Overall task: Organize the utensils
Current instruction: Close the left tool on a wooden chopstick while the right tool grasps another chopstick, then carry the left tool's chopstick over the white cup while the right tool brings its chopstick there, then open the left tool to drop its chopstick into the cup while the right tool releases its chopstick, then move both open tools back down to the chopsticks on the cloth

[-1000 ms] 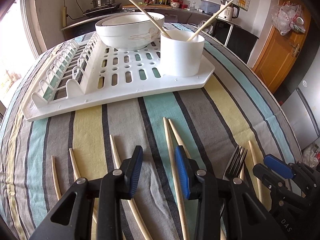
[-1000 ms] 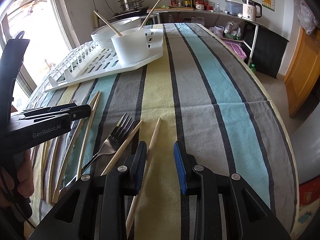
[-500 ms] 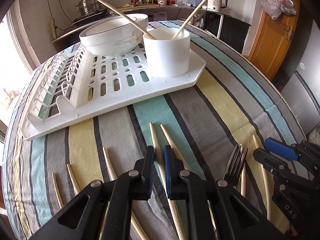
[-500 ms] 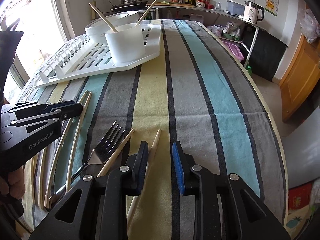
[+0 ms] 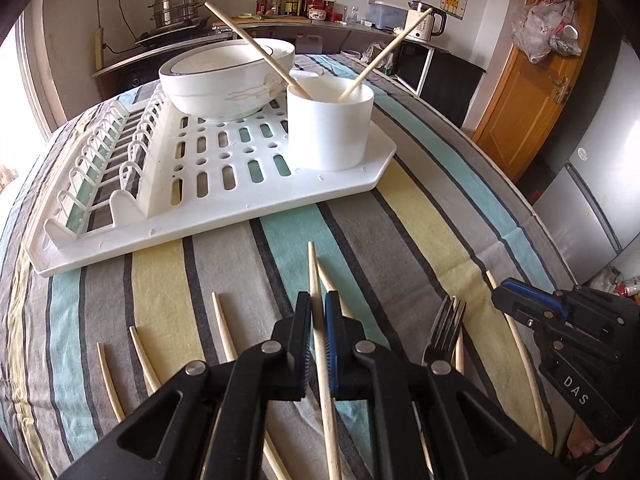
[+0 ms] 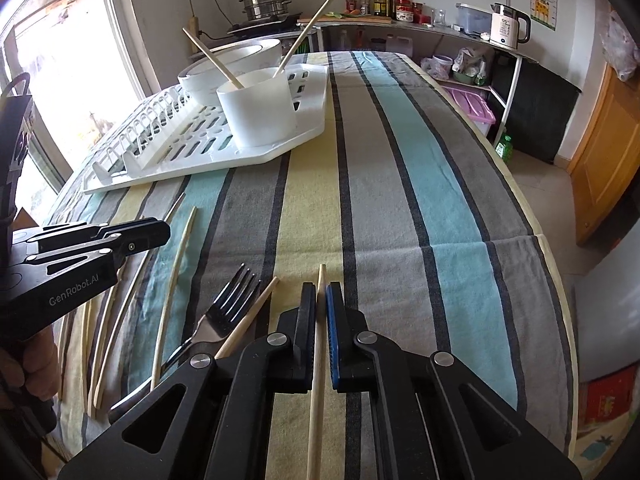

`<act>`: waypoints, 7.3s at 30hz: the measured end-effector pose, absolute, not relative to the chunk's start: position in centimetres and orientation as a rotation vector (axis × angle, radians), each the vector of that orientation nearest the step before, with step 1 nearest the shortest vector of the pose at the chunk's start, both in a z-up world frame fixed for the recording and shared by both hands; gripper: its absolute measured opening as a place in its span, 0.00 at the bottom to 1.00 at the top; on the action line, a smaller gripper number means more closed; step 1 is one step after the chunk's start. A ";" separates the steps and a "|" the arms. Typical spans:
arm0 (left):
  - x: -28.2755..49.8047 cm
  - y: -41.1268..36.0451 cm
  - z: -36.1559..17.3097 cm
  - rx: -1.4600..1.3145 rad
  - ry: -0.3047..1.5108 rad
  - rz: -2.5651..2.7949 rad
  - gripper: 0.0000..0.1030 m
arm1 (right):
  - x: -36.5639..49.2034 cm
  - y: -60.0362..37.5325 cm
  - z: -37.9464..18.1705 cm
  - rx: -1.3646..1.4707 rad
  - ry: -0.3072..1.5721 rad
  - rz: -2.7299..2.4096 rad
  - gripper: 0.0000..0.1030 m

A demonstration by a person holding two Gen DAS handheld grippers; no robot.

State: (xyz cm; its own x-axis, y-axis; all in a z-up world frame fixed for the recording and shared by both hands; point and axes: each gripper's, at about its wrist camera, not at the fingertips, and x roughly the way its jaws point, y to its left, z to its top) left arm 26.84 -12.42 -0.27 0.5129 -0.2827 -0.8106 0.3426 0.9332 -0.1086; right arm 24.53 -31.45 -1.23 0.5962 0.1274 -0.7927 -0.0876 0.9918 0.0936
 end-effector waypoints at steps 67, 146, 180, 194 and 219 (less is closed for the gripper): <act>28.4 -9.2 14.8 -0.026 0.640 -0.467 0.05 | 27.7 -32.7 14.1 0.140 0.466 0.277 0.05; 27.0 -5.6 9.8 -0.085 0.637 -0.350 0.30 | 27.2 -31.3 10.4 0.073 0.511 0.235 0.22; 11.1 0.0 3.3 -0.117 0.647 -0.221 0.35 | 14.2 -30.3 3.7 0.137 0.614 0.293 0.25; 12.5 0.5 1.7 -0.134 0.708 -0.198 0.35 | 15.9 -30.3 1.8 0.157 0.688 0.283 0.25; 18.7 0.2 -0.5 -0.146 0.833 -0.157 0.35 | 19.9 -29.8 -1.1 0.187 0.800 0.278 0.25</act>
State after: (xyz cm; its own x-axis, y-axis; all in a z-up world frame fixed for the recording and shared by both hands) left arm 18.67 0.16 -0.46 0.6623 -0.1954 -0.7233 0.0810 0.9784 -0.1901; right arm 19.88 -29.79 -1.15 0.6634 0.3143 -0.6790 -0.1740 0.9474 0.2686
